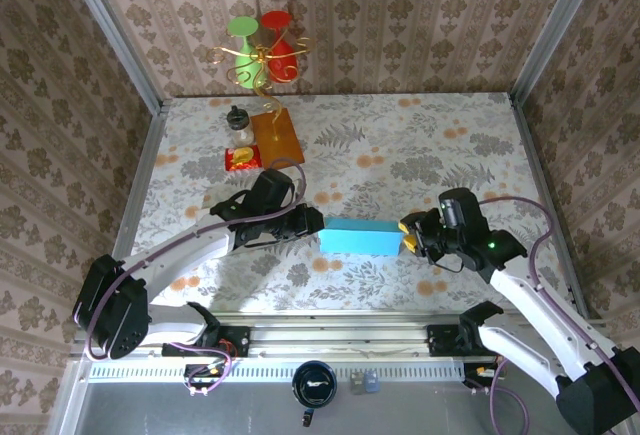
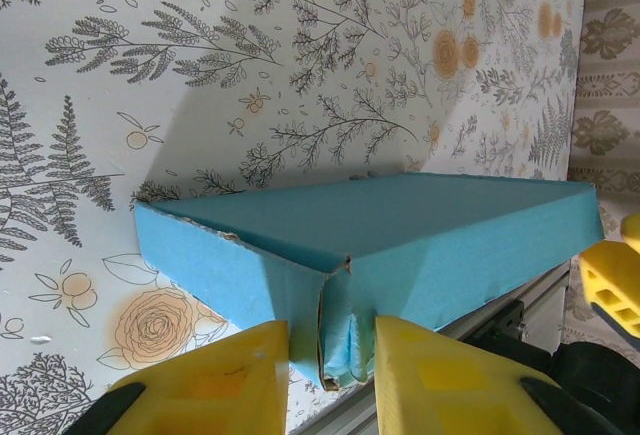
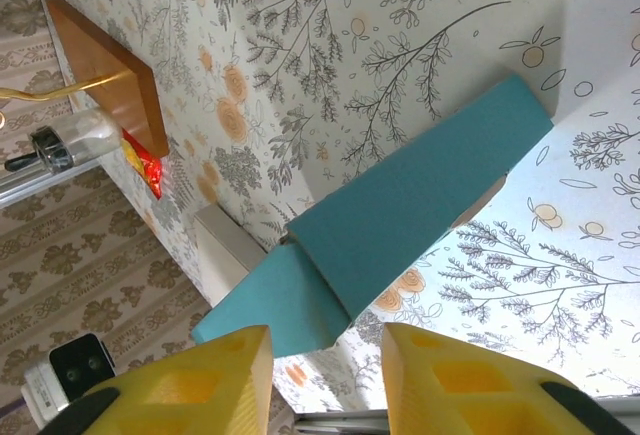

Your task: Fold the paper box

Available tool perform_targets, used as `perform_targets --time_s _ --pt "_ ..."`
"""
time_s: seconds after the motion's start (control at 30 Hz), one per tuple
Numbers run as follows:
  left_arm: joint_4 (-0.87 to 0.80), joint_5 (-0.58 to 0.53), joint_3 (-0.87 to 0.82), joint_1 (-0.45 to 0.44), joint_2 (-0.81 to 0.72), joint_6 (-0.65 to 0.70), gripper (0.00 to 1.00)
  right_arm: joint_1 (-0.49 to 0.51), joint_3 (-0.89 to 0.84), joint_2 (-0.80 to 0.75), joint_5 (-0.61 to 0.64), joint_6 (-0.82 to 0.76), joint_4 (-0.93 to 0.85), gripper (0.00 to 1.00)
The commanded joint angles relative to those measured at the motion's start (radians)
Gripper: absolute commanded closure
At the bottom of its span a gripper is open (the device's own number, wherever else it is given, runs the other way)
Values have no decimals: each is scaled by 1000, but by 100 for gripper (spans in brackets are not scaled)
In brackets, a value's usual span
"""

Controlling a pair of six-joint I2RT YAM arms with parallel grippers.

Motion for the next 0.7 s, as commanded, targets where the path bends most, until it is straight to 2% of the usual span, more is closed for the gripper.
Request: perform_targets --time_s 0.0,0.23,0.53,0.67 --pt "-114 -34 -45 -12 18 30 74 -3 5 -25 30 -15 -99 66" --pt "-103 -39 -48 -25 21 24 74 -5 -88 -7 26 46 -14 67" --pt "-91 -48 -53 -31 17 31 75 -16 -83 -17 -9 46 -100 69" --pt "-36 -69 -72 -42 -8 69 75 -35 -24 -41 -4 65 -107 65"
